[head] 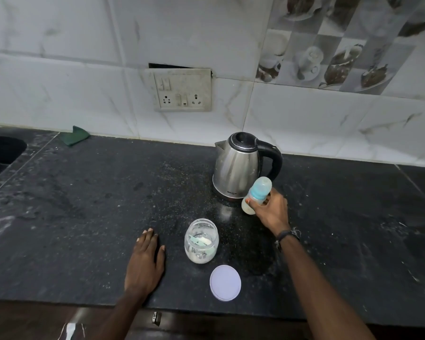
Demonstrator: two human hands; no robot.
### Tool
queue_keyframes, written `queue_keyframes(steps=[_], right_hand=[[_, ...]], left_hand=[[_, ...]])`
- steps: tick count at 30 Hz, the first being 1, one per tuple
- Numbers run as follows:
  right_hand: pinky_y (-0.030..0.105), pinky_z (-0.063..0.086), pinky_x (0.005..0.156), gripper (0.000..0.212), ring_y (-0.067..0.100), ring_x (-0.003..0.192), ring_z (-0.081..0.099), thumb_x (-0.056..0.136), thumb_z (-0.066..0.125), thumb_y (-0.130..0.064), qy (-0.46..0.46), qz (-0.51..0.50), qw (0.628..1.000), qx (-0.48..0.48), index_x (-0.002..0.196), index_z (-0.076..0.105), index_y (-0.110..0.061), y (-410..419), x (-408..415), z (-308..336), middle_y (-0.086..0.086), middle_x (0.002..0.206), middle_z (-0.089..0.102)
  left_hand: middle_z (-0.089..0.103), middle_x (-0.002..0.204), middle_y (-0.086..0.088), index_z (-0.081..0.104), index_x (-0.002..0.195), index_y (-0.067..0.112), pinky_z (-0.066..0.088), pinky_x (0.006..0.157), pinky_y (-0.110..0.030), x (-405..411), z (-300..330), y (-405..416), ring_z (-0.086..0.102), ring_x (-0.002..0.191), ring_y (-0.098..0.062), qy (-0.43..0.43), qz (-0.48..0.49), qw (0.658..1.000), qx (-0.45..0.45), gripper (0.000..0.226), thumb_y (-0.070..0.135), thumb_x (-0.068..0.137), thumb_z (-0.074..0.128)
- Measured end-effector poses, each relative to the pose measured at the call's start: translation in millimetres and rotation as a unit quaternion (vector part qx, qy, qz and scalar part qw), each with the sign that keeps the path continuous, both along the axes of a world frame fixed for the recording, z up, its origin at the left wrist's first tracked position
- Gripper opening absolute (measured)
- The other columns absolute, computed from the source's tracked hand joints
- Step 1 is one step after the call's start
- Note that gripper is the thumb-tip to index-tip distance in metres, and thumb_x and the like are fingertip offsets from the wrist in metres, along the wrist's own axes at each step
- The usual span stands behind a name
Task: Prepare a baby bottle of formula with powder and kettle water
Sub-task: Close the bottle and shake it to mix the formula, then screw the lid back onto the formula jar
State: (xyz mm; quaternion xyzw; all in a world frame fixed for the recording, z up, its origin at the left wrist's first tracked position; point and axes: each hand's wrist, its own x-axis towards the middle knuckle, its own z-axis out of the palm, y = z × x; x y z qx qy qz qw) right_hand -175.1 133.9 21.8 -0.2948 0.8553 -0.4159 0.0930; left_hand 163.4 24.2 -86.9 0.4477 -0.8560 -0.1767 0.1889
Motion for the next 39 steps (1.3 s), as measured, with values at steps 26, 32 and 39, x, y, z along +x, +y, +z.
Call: queue_keyframes(steps=[26, 32, 39], right_hand=[[0.047, 0.052, 0.093, 0.056, 0.031, 0.104, 0.069, 0.086, 0.071, -0.045, 0.062, -0.085, 0.992, 0.076, 0.127, 0.062, -0.009, 47, 44, -19, 0.009, 0.111, 0.074], [0.04, 0.052, 0.09, 0.056, 0.02, 0.103, 0.063, 0.081, 0.062, -0.066, 0.084, 0.1, 0.976, 0.172, 0.119, 0.066, -0.024, 73, 92, -13, 0.0, 0.11, 0.066], [0.046, 0.035, 0.098, 0.085, 0.031, 0.121, 0.046, 0.067, 0.058, -0.081, 0.163, 0.294, 0.856, 0.393, 0.137, 0.046, -0.035, 78, 139, -8, 0.005, 0.131, 0.044]], left_hand=[[0.05, 0.15, -0.017, 0.056, 0.139, -0.001, 0.03, 0.119, -0.042, 2, 13, 2, 0.045, 0.141, -0.033, 0.098, 0.018, 0.992, 0.075, 0.049, 0.032, 0.107, 0.038], [0.046, 0.153, -0.006, 0.052, 0.144, 0.003, 0.029, 0.117, -0.034, -1, 23, 10, 0.042, 0.143, -0.024, 0.156, -0.007, 0.983, 0.097, 0.072, 0.057, 0.1, 0.033], [0.026, 0.165, -0.001, 0.03, 0.157, 0.008, 0.02, 0.12, -0.016, -23, 21, 24, 0.025, 0.152, -0.012, 0.197, -0.071, 0.966, 0.151, 0.11, 0.082, 0.079, 0.054]])
